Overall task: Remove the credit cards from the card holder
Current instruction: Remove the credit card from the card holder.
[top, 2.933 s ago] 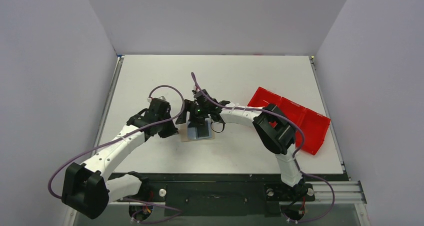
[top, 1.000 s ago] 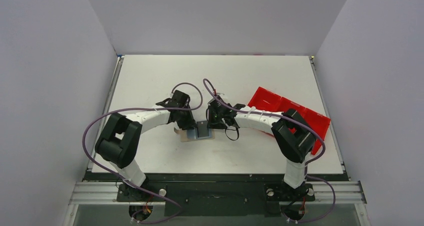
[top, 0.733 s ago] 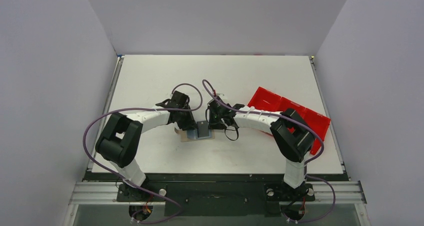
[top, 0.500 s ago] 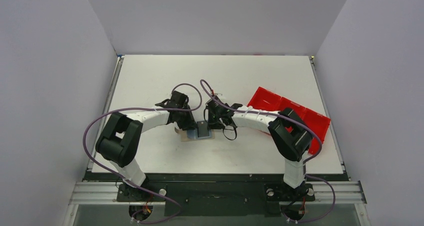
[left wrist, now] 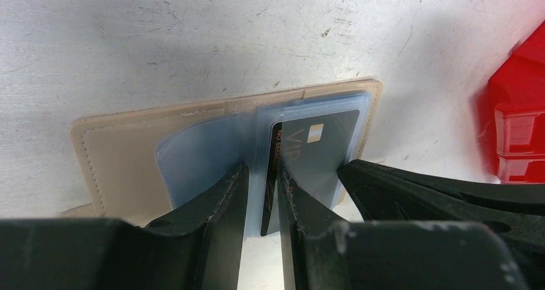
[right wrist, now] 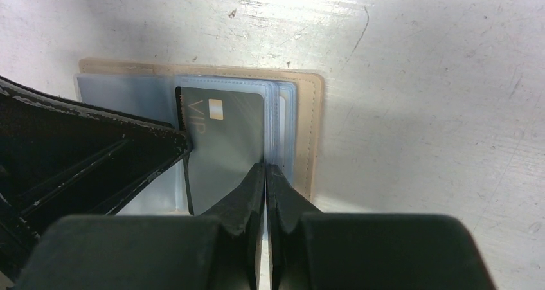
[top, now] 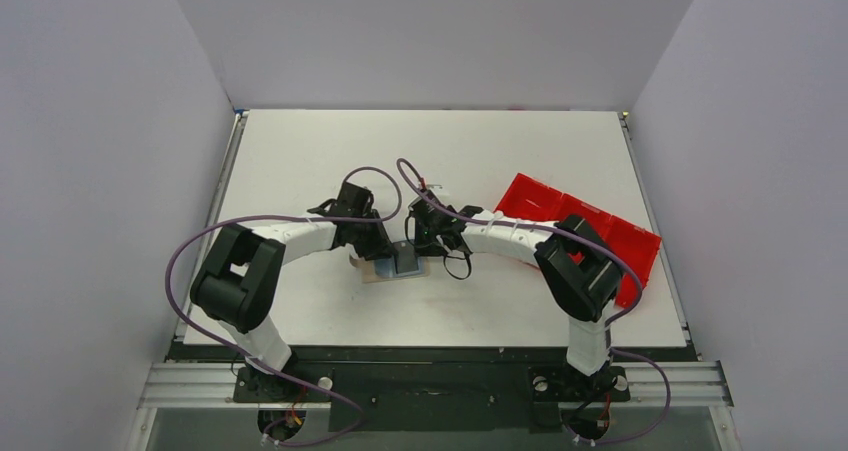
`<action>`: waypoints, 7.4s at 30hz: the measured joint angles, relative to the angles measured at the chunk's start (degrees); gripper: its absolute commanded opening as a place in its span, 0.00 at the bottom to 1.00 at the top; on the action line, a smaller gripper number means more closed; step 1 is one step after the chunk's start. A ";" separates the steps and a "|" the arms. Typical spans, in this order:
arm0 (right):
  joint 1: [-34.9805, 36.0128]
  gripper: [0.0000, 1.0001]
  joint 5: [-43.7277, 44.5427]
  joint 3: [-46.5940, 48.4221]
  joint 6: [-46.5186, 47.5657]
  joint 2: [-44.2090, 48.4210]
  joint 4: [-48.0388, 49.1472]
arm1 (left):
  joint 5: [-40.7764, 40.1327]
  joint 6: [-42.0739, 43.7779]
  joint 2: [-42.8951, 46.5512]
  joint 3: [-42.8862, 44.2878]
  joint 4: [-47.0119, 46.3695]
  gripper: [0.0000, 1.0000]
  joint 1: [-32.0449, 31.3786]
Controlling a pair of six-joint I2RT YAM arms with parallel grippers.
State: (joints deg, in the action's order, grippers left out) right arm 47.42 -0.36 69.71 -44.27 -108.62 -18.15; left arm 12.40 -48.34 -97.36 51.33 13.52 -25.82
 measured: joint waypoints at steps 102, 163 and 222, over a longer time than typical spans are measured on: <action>2.49 0.00 4.63 3.82 -0.09 -3.82 1.60 | 12.92 -10.08 5.90 -18.58 -22.64 0.00 8.87; 6.29 0.00 9.51 11.76 6.19 -8.09 -4.55 | 15.76 -12.83 5.40 -23.87 -32.92 0.14 11.06; 7.39 0.00 13.07 0.63 5.14 -3.15 7.26 | 13.64 -10.10 7.23 -23.41 -28.15 0.01 11.74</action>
State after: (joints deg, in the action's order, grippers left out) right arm 54.81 12.71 70.35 -39.13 -111.77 -10.90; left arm 26.04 -58.43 -90.13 27.92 -14.63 -14.09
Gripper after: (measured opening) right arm 0.003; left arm 0.010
